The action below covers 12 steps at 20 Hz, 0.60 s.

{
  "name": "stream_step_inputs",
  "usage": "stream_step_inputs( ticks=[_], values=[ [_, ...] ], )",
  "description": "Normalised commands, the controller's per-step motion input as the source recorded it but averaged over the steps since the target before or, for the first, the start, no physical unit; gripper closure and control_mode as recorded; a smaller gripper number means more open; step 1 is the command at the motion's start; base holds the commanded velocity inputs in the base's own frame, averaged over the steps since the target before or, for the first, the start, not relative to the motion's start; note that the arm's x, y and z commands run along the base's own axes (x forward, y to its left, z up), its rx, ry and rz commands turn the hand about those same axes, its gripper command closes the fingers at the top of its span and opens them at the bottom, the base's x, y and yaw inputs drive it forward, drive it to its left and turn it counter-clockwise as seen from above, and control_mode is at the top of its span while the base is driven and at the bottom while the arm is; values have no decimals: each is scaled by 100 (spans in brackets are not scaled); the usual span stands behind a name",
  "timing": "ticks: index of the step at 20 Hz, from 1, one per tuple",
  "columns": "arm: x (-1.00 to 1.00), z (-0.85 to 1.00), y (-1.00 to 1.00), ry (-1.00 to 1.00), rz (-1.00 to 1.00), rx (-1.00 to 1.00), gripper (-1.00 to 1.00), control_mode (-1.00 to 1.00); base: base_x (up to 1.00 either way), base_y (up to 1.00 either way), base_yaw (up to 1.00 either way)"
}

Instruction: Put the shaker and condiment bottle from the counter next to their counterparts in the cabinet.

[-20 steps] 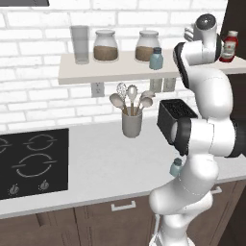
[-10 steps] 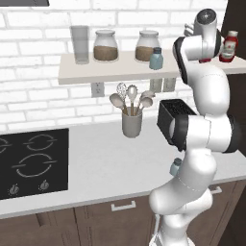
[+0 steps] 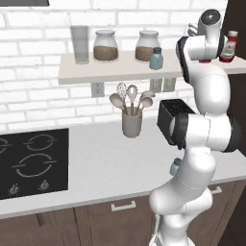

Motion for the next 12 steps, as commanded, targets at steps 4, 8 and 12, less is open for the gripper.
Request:
stream_step_inputs(
  ticks=[4, 8, 12],
  values=[
    [0, 0, -14, -2, 0, 0, -100, -100, 0, 0, 0],
    [-7, 0, 0, -7, 0, 0, -100, -100, 0, 0, 0],
    [-27, 0, 0, -16, 0, -4, -100, -100, 0, 0, 0]
  ],
)
